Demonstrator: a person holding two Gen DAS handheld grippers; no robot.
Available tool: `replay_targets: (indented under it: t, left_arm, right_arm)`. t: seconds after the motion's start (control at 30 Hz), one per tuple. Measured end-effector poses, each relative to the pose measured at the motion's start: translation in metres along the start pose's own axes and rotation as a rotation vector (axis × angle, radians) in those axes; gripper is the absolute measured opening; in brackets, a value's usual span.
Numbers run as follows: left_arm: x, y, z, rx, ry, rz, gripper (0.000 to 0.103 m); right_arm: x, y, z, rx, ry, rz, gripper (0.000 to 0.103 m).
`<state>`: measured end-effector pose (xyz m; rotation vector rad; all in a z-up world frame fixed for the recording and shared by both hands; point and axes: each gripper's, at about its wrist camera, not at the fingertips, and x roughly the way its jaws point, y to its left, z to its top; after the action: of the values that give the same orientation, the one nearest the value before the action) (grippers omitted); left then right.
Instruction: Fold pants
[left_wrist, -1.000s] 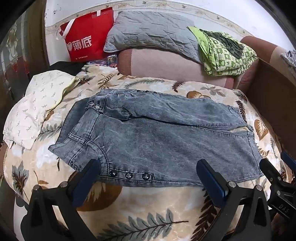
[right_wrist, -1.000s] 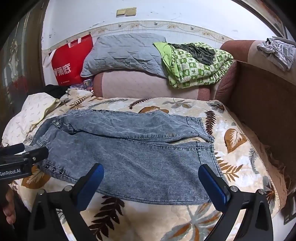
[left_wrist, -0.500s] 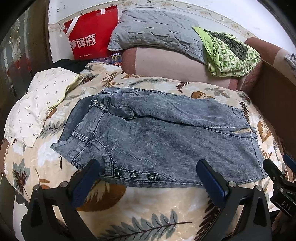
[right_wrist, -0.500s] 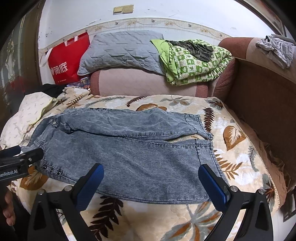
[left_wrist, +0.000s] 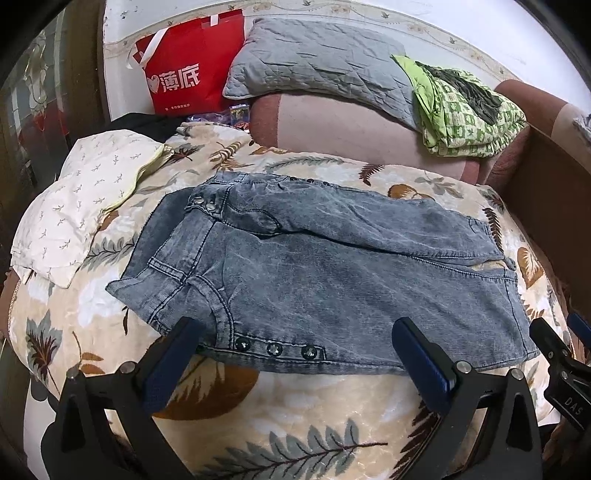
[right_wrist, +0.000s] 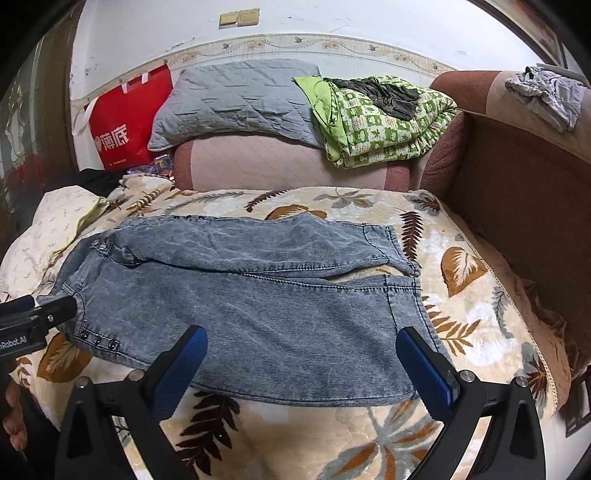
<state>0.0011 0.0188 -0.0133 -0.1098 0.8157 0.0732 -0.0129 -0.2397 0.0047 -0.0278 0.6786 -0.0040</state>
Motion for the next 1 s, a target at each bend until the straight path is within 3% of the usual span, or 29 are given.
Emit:
replay_targets:
  t: [1.0]
  left_arm:
    - [0.0089, 0.0085, -0.0033, -0.019, 0.027, 0.018, 0.103]
  right_arm:
    - [0.0078, 0.0025, -0.0008, 0.006, 0.020, -0.001, 0.103]
